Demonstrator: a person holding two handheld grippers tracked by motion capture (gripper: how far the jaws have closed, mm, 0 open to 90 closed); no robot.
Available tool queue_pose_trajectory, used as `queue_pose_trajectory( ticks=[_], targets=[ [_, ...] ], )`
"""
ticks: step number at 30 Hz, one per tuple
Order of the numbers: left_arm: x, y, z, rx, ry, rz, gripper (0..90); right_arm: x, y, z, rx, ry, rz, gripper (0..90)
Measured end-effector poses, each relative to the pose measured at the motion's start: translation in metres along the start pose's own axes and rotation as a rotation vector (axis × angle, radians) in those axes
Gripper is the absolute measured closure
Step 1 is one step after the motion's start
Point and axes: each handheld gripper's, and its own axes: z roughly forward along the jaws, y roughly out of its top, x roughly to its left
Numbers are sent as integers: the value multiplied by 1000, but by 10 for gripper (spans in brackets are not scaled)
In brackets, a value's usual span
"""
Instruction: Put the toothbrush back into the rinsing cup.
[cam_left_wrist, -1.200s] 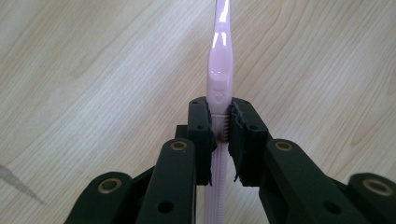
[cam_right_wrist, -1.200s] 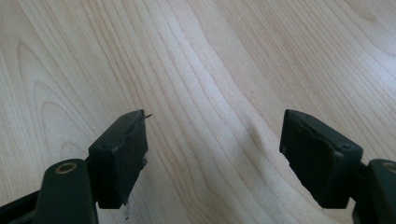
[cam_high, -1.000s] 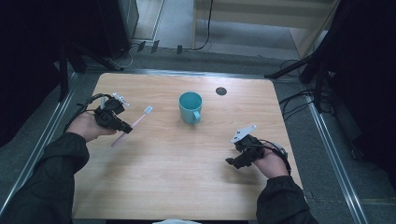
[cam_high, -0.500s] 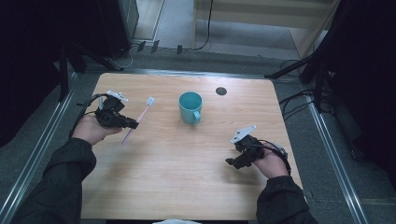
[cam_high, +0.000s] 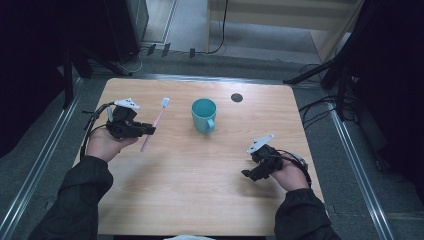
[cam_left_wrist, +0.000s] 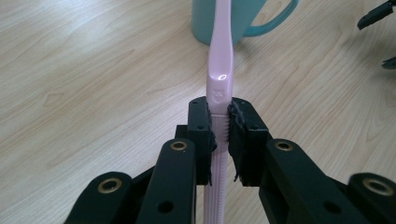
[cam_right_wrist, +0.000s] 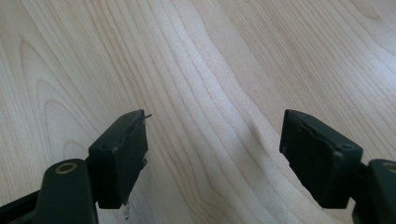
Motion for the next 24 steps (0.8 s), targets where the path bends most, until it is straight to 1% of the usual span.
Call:
queue_pose_trajectory(
  ticks=[1,5,6,7,8,10,12,14,15,16,18,21,22,24],
  targets=[
    [-2,0,0,-12,13,0,792,0,0,0,0,0,0,238],
    [-5,1,0,-44,15,-7,791,0,0,0,0,0,-3,238],
    [-8,2,-1,-83,25,-5,791,0,0,0,-1,1,-3,238],
    [-8,2,-1,-83,25,-5,791,0,0,0,-1,1,-3,238],
    [-8,2,-2,-95,15,-7,791,0,0,0,1,-1,0,238],
    [-12,4,-3,-125,19,-13,791,0,0,0,1,0,-1,238],
    [-15,5,-4,-144,33,-12,791,0,0,0,1,0,0,238],
    [-19,7,-3,-160,37,-16,791,0,0,0,1,1,-2,238],
    [-19,7,-3,-160,37,-16,791,0,0,0,1,3,1,238],
    [-21,8,-3,-176,46,-18,791,0,0,-1,0,2,0,238],
    [-21,9,-4,-182,50,-17,791,0,0,-1,0,4,0,238],
    [-22,12,-3,-225,44,-44,791,0,0,-1,-3,3,2,238],
    [-22,12,-3,-225,44,-44,791,0,0,-1,-3,3,2,238],
    [-24,13,-2,-247,48,-51,792,0,0,-1,-4,1,2,238]
  ],
)
